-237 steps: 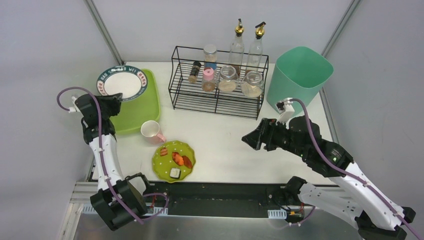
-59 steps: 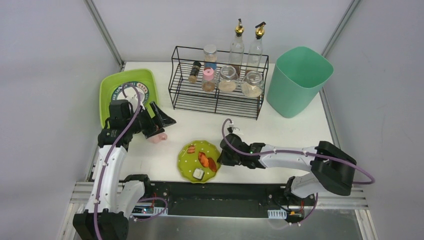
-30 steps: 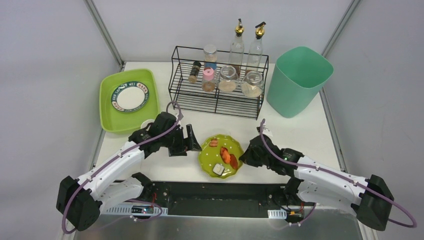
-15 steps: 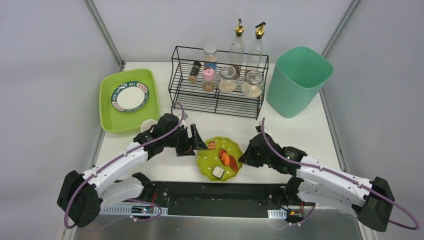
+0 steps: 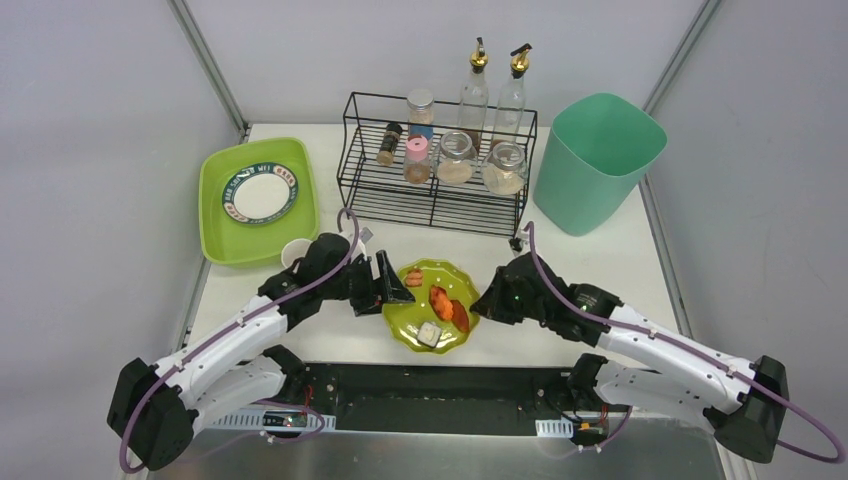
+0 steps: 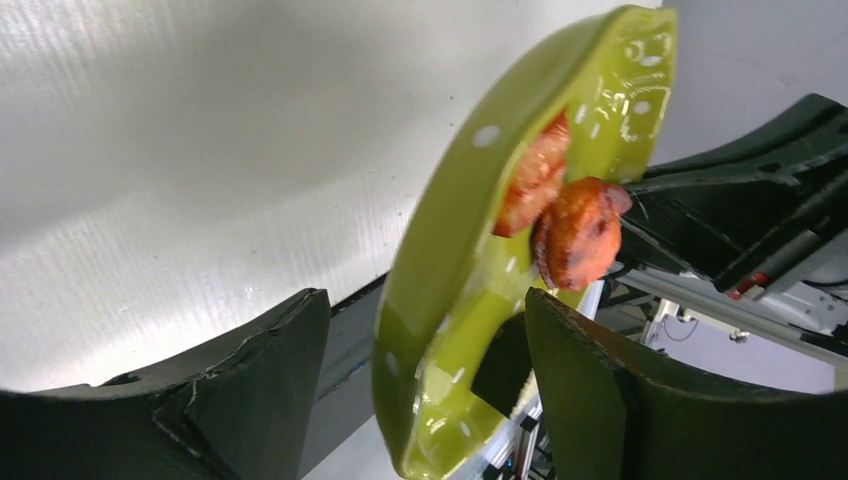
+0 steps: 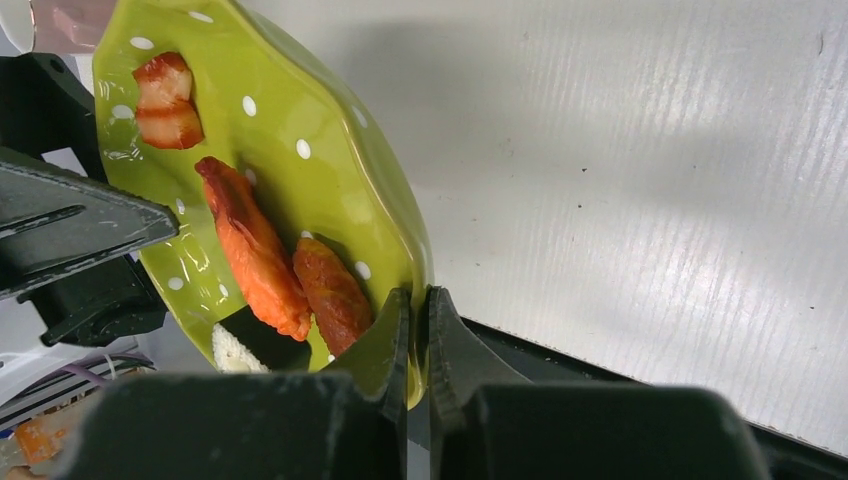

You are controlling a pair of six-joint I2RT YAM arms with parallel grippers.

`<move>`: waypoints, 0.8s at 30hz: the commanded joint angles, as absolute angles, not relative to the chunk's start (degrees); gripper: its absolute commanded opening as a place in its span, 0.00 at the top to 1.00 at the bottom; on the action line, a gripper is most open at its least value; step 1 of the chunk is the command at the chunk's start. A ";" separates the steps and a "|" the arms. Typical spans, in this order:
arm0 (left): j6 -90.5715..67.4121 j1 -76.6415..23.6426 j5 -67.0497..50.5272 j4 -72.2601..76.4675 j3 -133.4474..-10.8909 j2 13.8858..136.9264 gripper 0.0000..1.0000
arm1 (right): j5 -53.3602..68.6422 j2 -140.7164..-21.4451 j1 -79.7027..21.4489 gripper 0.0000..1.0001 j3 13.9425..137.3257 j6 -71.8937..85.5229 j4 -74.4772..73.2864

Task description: Clear the kitchen counter

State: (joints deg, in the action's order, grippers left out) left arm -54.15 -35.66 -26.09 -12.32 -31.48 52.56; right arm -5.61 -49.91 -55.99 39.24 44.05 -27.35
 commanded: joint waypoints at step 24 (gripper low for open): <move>-66.80 -36.15 -30.77 -0.80 -23.33 40.45 0.73 | -2.34 -51.06 -55.87 1.00 48.37 47.36 -18.37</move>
